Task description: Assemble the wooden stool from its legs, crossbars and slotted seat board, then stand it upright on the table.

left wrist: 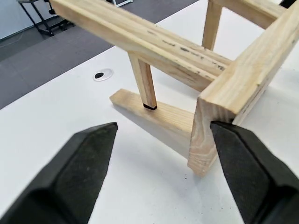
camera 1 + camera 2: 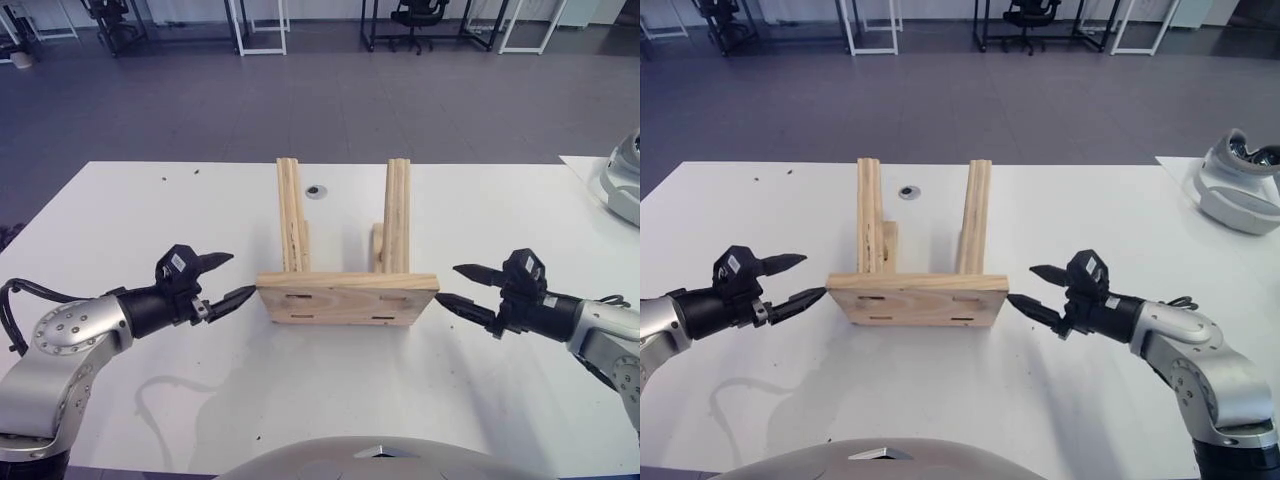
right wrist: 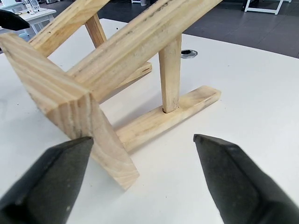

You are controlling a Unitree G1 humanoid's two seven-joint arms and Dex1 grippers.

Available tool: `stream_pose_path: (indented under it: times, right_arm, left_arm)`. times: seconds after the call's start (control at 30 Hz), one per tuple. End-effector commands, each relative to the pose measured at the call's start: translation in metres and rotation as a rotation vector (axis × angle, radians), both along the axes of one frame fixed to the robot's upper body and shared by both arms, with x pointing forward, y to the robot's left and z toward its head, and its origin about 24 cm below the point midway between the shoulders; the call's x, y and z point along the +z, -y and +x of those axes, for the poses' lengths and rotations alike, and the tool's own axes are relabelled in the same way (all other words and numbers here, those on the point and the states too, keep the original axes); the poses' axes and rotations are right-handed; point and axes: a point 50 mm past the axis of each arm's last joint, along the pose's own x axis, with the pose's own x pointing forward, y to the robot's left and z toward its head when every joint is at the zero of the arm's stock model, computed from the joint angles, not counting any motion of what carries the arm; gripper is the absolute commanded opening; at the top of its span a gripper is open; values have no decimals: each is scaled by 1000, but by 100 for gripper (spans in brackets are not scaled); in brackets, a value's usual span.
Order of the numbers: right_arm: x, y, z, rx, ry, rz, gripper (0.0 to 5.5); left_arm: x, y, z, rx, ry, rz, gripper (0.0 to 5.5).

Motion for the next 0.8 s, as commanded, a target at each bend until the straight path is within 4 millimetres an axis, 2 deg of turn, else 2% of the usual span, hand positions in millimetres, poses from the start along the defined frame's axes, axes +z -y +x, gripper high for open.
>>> stream_pose_path:
  times: [0.03,0.17,0.23,0.3,0.4,0.5,0.53,0.67,0.8]
  right_arm:
    - [-3,-9,-3,125,8,-23,405]
    - [-12,21,-2,116,-3,-249,405]
    - [-11,31,-1,154,1,-327,405]
    - [-7,28,2,222,16,-319,405]
    - [-2,3,10,342,58,-191,405]
    - [-11,-14,25,396,80,-127,405]
    - [-14,-18,28,411,77,-114,405]
    - [-29,-31,27,467,53,-91,335]
    - [-31,-36,28,495,69,-91,261]
  left_arm:
    - [-7,5,-11,-131,-79,18,369]
    - [-30,-51,-9,-34,-193,340,369]
    - [-29,-57,-7,-91,-207,377,369]
    - [-24,-50,-2,-168,-186,328,369]
    - [-16,-23,10,-323,-164,124,369]
    - [-22,-4,30,-420,-151,110,369]
    - [-25,3,32,-451,-155,107,351]
    - [-32,17,32,-532,-173,95,286]
    - [-38,11,38,-517,-173,144,216]
